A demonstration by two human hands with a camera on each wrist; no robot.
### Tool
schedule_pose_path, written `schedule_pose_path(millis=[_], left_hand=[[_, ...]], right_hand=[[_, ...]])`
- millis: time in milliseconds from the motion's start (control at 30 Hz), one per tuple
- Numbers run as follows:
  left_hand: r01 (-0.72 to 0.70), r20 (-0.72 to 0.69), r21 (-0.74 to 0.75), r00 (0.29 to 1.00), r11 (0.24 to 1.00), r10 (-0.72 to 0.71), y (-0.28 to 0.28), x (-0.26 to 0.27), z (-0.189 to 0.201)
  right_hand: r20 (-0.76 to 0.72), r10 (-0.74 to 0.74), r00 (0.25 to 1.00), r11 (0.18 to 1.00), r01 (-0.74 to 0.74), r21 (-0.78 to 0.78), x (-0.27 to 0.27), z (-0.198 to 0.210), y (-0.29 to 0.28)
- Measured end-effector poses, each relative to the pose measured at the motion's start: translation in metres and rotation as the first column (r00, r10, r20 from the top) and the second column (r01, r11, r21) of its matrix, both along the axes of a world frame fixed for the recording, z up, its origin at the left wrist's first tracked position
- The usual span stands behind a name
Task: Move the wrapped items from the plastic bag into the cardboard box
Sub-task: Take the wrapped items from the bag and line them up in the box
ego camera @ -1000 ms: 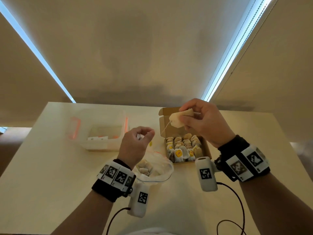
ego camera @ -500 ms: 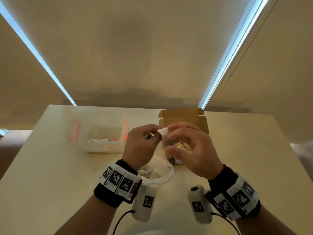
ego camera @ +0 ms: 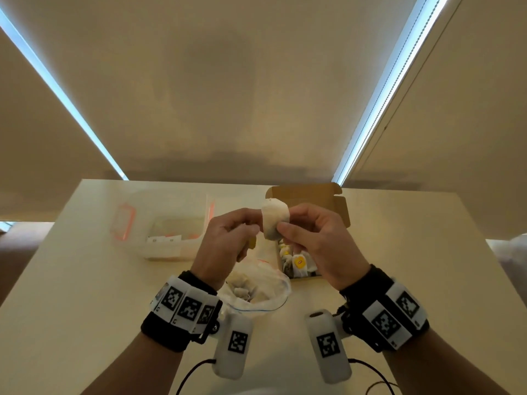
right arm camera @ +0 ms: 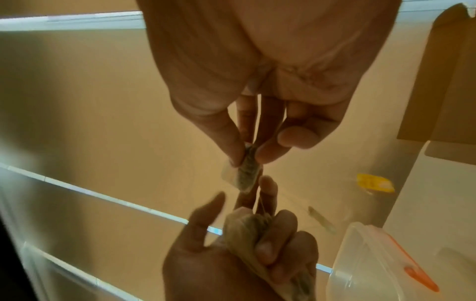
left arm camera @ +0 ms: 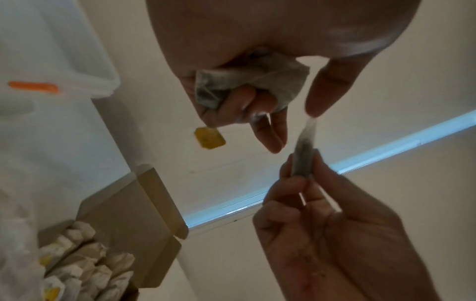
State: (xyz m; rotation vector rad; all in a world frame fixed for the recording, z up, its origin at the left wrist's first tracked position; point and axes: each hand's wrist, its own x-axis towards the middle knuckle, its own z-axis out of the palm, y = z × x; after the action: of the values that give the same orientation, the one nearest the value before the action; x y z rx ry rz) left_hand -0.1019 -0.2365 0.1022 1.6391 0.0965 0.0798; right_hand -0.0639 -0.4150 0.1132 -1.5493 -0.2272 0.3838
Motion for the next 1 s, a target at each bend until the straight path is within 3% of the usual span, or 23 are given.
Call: schedule_pose_path(millis=[67, 167, 367, 467, 633, 700, 833, 1000], left_hand=[[0.025, -0.016, -0.109, 1.000, 0.994, -0.027, -0.001, -0.001, 0.004], [-0.024, 0.053, -0.036, 0.998, 0.999, 0.026, -0.008, -0.001, 0.015], [-0.075, -0.008, -0.183, 0.997, 0.980, 0.075, -0.005, 0.002, 0.020], [-0.046, 0.010, -0.149, 0.999, 0.988, 0.048, -0.004, 0.002, 0.025], [-0.071, 0.049, -0.091, 0.996, 0.993, 0.076, 0.000, 0.003, 0.037], [-0.089, 0.044, -0.131, 0.994, 0.987, 0.096, 0.003, 0.004, 0.041], [-0.159, 0.019, -0.189, 0.986, 0.969, 0.165, 0.007, 0.005, 0.047], [-0.280, -0.035, -0.196, 0.960, 0.940, 0.278, 0.010, 0.013, 0.041]], right_hand=[[0.099, -0.017, 0.995, 0.996, 0.025, -0.081, 0.002, -0.001, 0.003], [0.181, 0.000, 0.983, 0.985, 0.031, -0.170, 0.004, -0.005, 0.006], [0.184, -0.039, 0.982, 0.990, 0.063, -0.124, 0.007, -0.010, -0.001], [0.282, 0.099, 0.954, 0.984, -0.052, -0.171, 0.014, -0.008, 0.003], [0.255, 0.210, 0.944, 0.969, -0.166, -0.184, 0.011, -0.007, 0.010], [0.308, 0.258, 0.916, 0.949, -0.180, -0.261, 0.007, -0.011, 0.013], [0.386, 0.251, 0.888, 0.952, -0.155, -0.263, -0.006, -0.015, 0.018], [0.383, 0.261, 0.886, 0.942, -0.148, -0.300, -0.016, -0.016, 0.013]])
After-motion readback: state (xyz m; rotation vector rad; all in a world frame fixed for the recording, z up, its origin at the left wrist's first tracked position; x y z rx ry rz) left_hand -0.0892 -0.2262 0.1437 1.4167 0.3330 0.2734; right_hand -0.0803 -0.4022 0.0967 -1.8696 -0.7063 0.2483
